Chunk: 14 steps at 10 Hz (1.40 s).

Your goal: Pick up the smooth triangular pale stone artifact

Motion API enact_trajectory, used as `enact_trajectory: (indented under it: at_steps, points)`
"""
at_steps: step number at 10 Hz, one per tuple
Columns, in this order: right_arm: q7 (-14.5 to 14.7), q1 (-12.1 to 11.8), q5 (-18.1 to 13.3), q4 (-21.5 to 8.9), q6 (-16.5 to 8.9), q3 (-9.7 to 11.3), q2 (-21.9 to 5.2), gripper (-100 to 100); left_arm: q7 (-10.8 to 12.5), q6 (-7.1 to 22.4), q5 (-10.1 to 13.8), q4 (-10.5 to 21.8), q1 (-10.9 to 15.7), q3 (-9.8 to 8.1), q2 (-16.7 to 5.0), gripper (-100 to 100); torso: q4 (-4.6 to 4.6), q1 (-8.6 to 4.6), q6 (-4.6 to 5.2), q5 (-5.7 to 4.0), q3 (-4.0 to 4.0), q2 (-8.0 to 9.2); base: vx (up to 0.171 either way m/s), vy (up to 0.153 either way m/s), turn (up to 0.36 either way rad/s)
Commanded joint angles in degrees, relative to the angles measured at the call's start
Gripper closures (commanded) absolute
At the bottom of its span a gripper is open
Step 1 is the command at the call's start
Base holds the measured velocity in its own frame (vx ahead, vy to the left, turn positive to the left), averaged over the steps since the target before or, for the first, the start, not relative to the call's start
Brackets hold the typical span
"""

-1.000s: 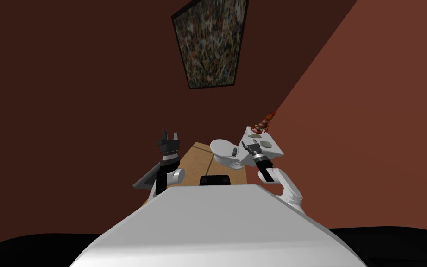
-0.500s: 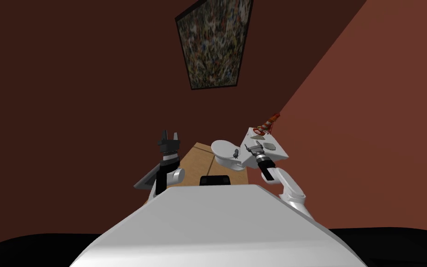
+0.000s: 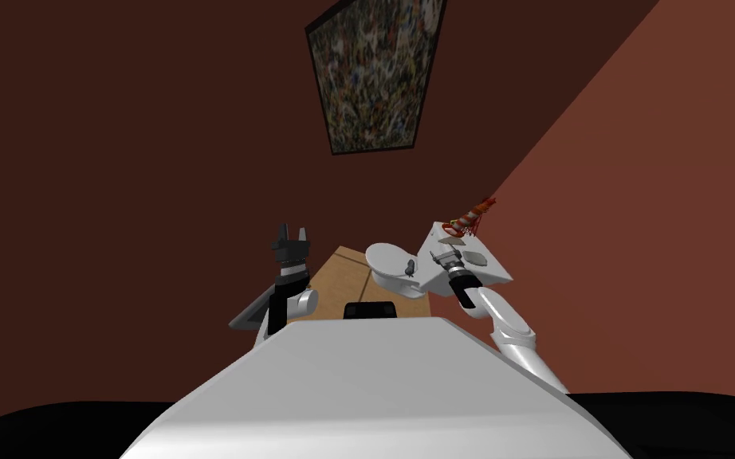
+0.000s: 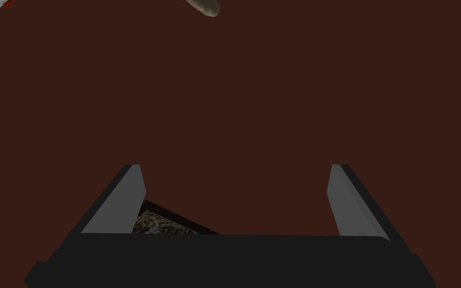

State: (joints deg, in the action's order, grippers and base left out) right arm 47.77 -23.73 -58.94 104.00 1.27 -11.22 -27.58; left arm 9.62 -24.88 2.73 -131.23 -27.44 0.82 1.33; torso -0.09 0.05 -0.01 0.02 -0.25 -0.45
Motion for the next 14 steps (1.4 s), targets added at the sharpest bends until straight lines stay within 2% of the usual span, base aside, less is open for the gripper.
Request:
enact_trajectory:
  at_steps: [1, 3, 4, 8, 12, 14]
  points:
    - [1.9, 0.6, -1.3, -2.1, -0.4, -0.8, 0.2, -100, 0.0, 0.0, 0.0, 0.0, 0.0, 0.0, 0.0, 0, 0.0, 0.0, 0.0, 0.0, 0.0, 0.0, 0.079, 0.021, 0.013]
    - [5.2, 1.1, -4.5, -5.2, -3.1, -1.3, -2.0, -100, 0.0, 0.0, 0.0, 0.0, 0.0, 0.0, 0.0, 0, 0.02, 0.0, 0.01, -0.01, 0.07, 0.12, 0.093, 0.032, 0.029]
    - [5.3, 1.1, -4.5, -5.4, -3.1, -1.3, -2.0, -100, 0.0, 0.0, 0.0, 0.0, 0.0, 0.0, 0.0, 0, 0.01, 0.05, 0.01, -0.01, 0.02, 0.04, 0.077, 0.033, 0.009]
    - [11.0, 1.9, -9.7, -11.1, -7.9, -2.1, -5.7, -100, 0.0, 0.0, 0.0, 0.0, 0.0, 0.0, 0.0, 0, 0.02, 0.01, 0.0, 0.0, 0.06, 0.11, 0.083, 0.033, 0.028]
    - [15.3, 2.3, -13.7, -15.4, -11.4, -2.7, -8.7, -100, 0.0, 0.0, 0.0, 0.0, 0.0, 0.0, 0.0, 0, 0.03, -0.03, 0.01, -0.01, 0.09, 0.17, 0.08, 0.021, 0.023]
    - [14.9, 2.4, -13.9, -15.3, -10.9, -2.8, -8.2, -100, 0.0, 0.0, 0.0, 0.0, 0.0, 0.0, 0.0, 0, 0.03, -0.38, 0.11, -0.02, 0.05, 0.1, 0.036, 0.019, 0.003]
